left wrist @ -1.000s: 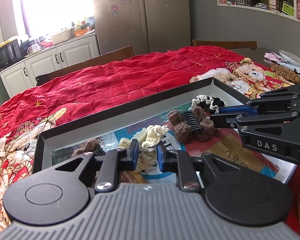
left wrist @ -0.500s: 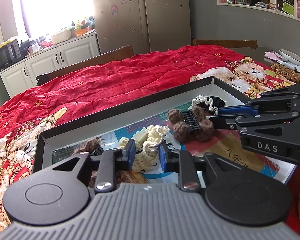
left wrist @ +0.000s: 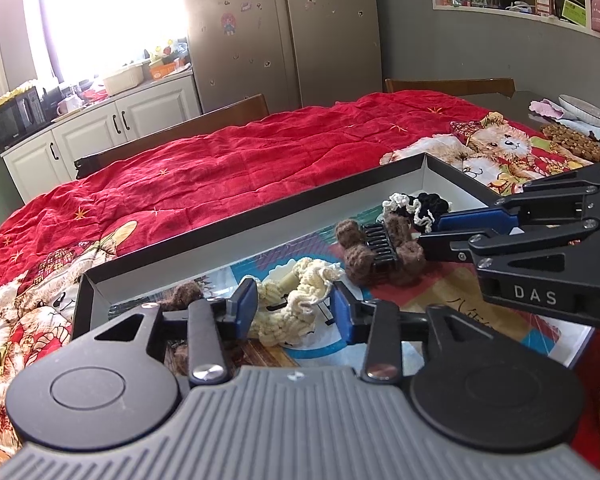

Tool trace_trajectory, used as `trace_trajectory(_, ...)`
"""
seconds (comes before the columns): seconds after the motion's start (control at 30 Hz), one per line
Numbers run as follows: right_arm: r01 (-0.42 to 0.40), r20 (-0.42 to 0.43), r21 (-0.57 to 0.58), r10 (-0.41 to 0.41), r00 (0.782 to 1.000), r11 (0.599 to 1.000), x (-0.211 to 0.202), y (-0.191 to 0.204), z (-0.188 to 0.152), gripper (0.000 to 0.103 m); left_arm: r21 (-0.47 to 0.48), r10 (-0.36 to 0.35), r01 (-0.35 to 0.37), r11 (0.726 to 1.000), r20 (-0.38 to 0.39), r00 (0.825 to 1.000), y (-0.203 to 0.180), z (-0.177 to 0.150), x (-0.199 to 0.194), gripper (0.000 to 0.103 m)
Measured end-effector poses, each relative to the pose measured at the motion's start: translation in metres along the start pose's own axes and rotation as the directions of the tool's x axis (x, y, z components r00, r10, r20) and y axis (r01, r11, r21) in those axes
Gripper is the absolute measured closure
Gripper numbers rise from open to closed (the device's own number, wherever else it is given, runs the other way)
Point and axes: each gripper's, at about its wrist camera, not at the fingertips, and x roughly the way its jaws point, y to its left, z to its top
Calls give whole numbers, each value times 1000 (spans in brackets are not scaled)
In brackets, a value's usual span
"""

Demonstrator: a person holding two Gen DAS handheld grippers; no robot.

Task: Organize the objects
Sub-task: 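Lower the scrunchies into the tray beside the clips and open both tools, then withdraw both open tools up out of the black tray box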

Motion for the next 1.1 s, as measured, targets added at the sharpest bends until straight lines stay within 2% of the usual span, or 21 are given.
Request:
trace_trajectory(0.2,10,18,1,-10,1000,1000,-3,0,0,66,2,5,-5,1000,4,1000,0,0,-2,39)
trace_trajectory(0.43,9,37,8,-9,999,1000,-11,-1,2,64,6,7,-7,1000,11,1000,-2,0,-9,33)
trace_trajectory(0.57,5,52,9,-6,999,1000,-16,0,3,59,13,7,-8,1000,22,1000,-3,2,-16,25)
trace_trajectory(0.8,5,70,11,-6,998,1000,-26,0,5,53,38,23,-24,999,47,999,-6,3,-34,16)
trace_trajectory(1.1,-4,77,14,3,997,1000,-39,0,6,51,32,55,-56,998,45,997,2,-3,-52,16)
